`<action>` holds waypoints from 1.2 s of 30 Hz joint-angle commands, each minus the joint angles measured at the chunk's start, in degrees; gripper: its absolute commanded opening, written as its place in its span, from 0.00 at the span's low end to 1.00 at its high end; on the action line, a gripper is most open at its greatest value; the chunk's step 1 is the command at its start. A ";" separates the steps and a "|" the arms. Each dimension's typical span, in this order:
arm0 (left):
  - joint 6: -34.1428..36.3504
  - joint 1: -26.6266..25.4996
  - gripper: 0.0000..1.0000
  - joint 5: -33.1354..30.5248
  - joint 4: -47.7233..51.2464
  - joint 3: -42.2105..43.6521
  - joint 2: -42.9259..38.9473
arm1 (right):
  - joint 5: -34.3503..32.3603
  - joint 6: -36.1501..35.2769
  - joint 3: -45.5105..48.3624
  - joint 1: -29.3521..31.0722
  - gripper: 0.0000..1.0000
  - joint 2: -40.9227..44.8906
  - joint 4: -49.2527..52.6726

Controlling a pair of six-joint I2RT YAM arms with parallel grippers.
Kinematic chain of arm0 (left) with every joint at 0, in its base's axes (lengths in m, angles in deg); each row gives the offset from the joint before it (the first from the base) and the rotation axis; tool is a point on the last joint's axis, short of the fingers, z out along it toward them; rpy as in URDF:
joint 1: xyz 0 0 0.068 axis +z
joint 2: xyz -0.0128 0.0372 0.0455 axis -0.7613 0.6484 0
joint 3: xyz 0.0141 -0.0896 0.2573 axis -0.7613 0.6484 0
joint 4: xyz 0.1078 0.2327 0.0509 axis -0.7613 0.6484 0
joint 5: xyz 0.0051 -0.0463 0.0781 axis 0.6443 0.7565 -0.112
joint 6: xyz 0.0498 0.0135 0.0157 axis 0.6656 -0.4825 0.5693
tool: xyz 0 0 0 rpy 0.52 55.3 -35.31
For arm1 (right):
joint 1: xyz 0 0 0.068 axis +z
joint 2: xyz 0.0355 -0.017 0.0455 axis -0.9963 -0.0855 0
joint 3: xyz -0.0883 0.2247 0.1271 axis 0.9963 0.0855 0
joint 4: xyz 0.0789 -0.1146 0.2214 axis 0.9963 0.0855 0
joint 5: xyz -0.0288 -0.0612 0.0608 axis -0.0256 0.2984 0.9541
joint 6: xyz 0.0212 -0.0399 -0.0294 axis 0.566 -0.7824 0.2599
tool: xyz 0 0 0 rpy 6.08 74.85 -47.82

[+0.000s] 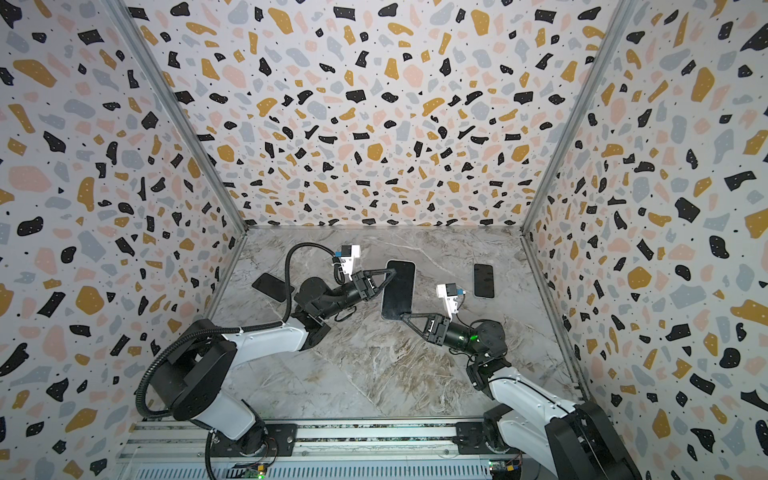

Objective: Take the phone out of the phone case

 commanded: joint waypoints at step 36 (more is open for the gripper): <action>6.40 -2.68 0.95 -3.94 -0.46 3.81 -5.81 | -4.82 2.85 1.56 -0.69 0.00 5.37 1.18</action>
